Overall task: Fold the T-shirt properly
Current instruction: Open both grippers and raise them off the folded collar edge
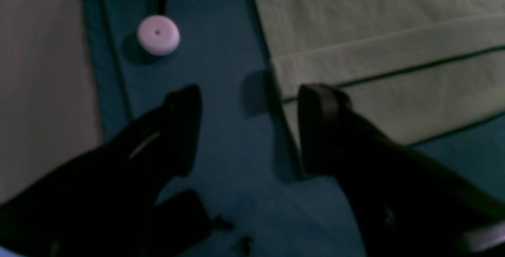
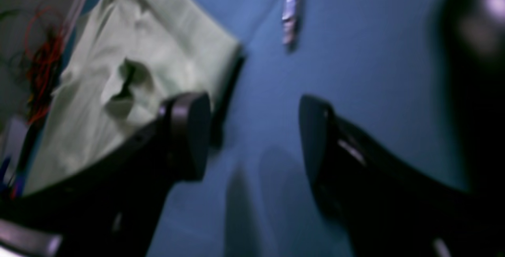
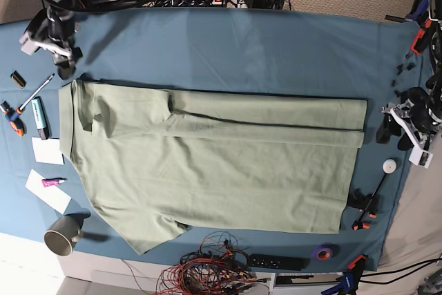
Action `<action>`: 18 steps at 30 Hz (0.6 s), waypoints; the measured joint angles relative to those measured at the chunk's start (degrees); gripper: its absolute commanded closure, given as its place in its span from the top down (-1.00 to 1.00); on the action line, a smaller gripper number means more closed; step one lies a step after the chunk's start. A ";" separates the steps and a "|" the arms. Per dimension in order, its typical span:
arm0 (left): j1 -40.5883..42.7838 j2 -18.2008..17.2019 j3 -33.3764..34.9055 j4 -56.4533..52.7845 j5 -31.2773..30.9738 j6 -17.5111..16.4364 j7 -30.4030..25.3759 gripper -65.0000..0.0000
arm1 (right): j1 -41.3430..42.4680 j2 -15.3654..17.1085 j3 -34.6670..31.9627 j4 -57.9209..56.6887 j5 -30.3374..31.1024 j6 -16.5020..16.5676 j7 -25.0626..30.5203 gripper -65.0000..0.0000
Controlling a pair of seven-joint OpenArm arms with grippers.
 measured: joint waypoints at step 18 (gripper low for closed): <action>0.00 0.00 0.00 0.00 -0.44 0.15 2.21 0.18 | 6.08 0.26 -0.94 -6.80 0.96 2.54 -0.02 -1.00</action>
